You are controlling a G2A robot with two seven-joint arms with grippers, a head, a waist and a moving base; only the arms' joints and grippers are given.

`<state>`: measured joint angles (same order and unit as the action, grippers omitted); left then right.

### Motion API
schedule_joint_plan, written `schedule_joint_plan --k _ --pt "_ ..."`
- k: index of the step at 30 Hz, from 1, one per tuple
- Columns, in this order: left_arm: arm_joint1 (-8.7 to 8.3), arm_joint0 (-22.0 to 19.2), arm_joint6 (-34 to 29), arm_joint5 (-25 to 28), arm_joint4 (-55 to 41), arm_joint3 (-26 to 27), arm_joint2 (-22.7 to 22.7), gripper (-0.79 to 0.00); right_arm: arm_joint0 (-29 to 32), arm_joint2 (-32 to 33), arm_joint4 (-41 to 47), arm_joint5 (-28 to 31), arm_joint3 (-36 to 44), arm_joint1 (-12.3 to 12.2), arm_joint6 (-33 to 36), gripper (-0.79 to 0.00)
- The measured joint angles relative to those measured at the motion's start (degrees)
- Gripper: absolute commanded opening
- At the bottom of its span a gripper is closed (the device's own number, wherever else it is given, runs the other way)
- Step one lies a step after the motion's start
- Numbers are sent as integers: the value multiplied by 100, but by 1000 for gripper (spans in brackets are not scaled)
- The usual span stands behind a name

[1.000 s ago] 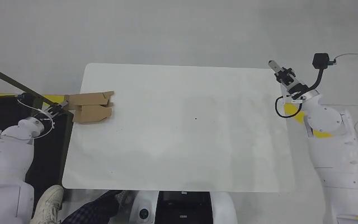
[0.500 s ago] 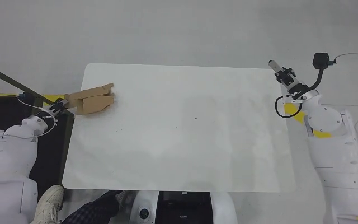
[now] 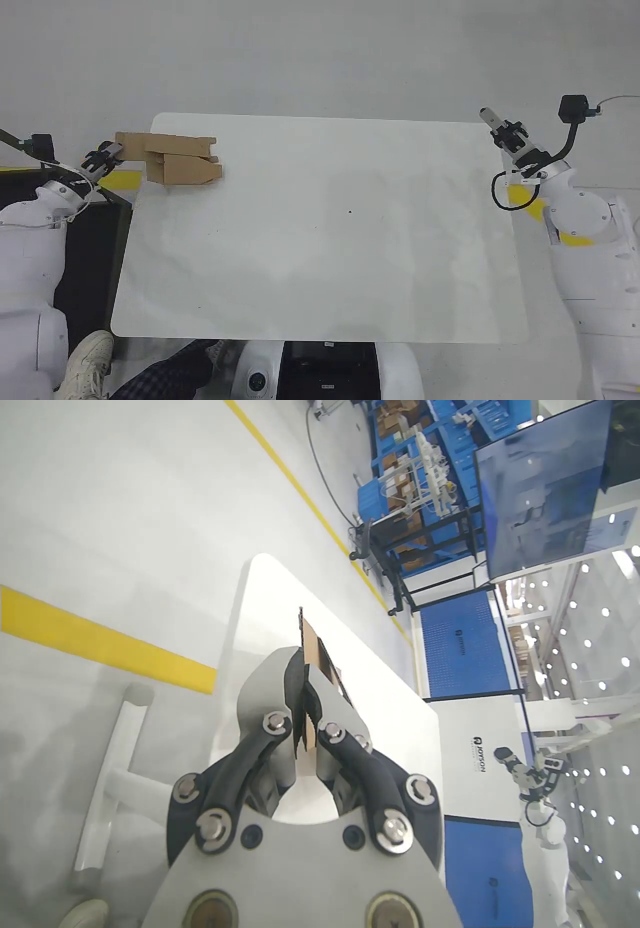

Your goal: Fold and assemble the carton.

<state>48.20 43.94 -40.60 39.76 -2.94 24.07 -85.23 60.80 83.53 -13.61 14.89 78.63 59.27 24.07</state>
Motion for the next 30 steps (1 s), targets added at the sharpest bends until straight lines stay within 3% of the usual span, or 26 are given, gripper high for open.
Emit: schedule_joint_plan --k 9,17,23,30 --pt "325 -45 -224 -260 -814 591 315 -785 0 0 0 0 0 0 0 0" --pt "689 48 -464 -343 -1262 1343 947 -785 0 0 0 0 0 0 0 0" --pt "952 202 -286 -422 -1651 2043 1434 -785 0 0 0 0 0 0 0 0" --pt "1157 88 -421 -591 -2123 2353 1784 -785 0 0 0 0 0 0 0 0"
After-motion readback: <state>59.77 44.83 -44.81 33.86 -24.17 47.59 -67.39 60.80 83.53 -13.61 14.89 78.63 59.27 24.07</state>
